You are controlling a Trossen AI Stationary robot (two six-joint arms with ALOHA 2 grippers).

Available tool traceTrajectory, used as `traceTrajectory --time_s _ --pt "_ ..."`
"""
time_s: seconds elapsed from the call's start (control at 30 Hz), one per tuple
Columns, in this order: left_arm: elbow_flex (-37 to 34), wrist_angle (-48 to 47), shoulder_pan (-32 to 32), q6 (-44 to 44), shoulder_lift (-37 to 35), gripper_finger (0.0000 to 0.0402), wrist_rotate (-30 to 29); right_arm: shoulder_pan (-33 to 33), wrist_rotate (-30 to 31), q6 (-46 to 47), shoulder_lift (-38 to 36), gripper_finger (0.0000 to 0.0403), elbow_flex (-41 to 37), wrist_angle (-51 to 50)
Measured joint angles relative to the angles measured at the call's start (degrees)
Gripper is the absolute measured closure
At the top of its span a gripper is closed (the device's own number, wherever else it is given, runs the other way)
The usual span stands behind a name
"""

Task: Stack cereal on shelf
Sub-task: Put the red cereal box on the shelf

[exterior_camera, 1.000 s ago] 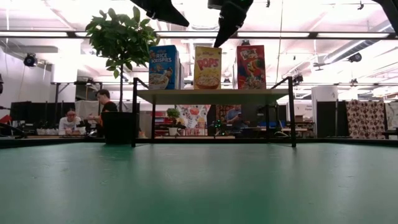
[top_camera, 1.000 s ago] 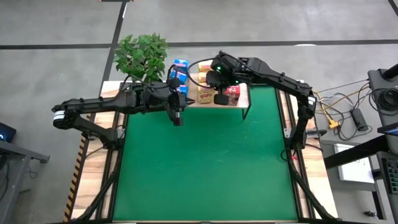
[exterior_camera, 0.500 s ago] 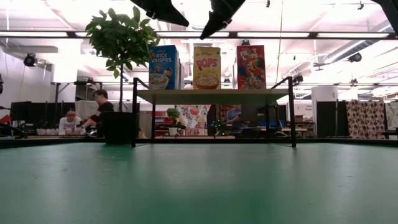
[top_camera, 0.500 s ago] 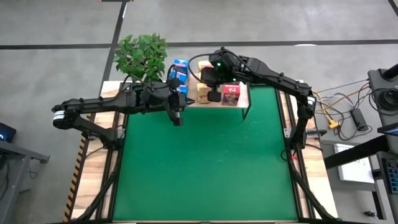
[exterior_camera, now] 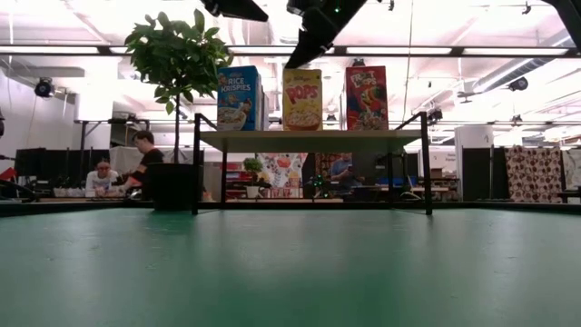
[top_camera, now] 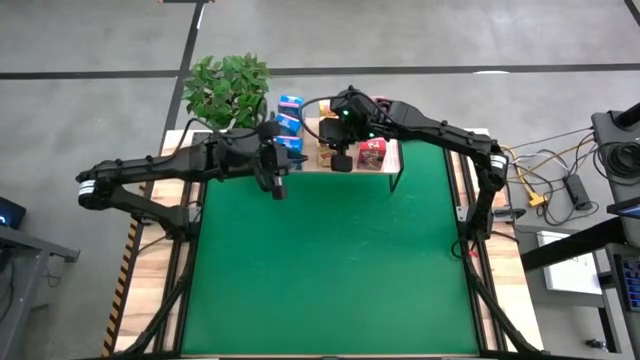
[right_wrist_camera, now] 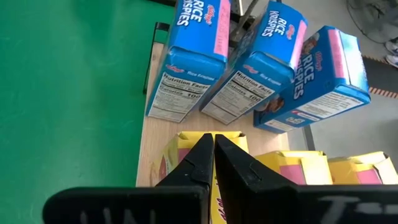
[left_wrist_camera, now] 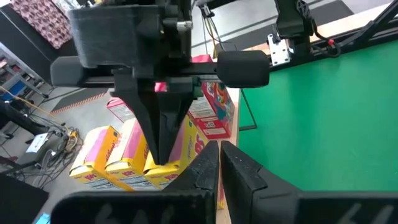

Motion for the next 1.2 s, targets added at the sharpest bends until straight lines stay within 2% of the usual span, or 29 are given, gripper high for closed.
traceTrajectory --time_s 0.87,1.2 --pt "0.00 -0.03 0.00 -0.78 0.09 0.0401 0.13 0.00 2.01 2.32 -0.29 0.0394 0.81 -2.15" --pt "-0.02 -0.02 0.00 -1.12 0.09 0.0401 0.15 -0.01 2.18 7.36 -0.38 0.0394 0.72 -0.93"
